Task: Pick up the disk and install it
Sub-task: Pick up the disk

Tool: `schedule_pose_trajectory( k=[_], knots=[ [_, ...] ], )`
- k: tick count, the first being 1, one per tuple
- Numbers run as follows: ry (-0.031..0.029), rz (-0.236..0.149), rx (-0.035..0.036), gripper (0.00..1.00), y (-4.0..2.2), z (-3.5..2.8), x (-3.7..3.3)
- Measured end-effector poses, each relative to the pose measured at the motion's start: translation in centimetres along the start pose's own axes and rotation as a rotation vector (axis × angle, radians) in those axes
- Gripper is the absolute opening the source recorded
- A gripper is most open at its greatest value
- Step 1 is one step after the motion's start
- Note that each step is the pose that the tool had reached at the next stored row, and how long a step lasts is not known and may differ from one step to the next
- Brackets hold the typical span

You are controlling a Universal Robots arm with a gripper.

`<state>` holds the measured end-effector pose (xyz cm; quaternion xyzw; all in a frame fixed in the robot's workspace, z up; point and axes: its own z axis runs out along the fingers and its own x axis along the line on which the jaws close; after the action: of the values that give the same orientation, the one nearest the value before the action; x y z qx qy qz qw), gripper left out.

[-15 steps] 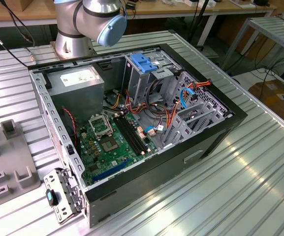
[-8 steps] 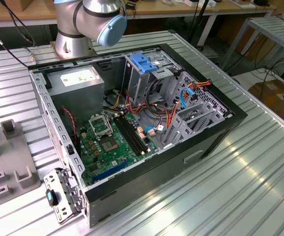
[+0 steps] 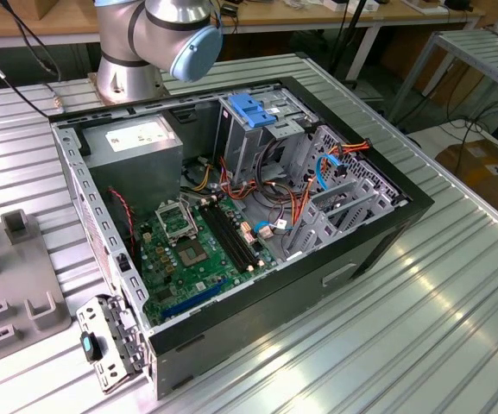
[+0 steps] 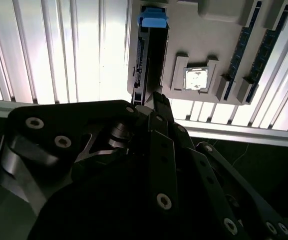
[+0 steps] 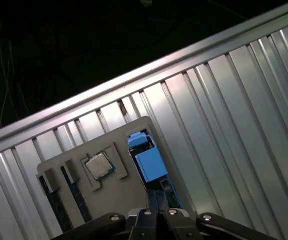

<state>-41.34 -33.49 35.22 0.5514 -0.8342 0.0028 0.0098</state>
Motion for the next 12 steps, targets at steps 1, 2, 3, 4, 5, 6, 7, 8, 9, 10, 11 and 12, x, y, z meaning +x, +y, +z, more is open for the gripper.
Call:
schedule_pose_trajectory(
  k=[1,2,3,4,5,6,7,8,9,10,11,12],
  knots=[
    [0.0001,-0.025,0.0005,0.11,0.01,0.01,-0.01],
    [0.0003,-0.044,0.0009,0.11,0.01,0.0,-0.02],
    [0.0004,-0.056,0.001,0.11,0.01,0.0,-0.02],
    [0.0004,-0.072,0.0014,0.11,0.01,0.0,-0.03],
    [0.0005,-0.087,0.0017,0.11,0.01,0.0,-0.03],
    [0.0007,-0.107,0.0021,0.11,0.01,0.0,-0.04],
    [0.0008,-0.12,0.0023,0.11,0.02,0.0,-0.04],
    [0.0009,-0.146,0.0028,0.11,0.02,0.0,-0.04],
    [0.0011,-0.168,0.0033,0.11,0.02,0.01,-0.05],
    [0.0011,-0.185,0.0036,0.11,0.02,0.01,-0.05],
    [0.0012,-0.205,0.004,0.11,0.02,0.01,-0.05],
    [0.0013,-0.221,0.0044,0.11,0.02,0.01,-0.05]
  ],
)
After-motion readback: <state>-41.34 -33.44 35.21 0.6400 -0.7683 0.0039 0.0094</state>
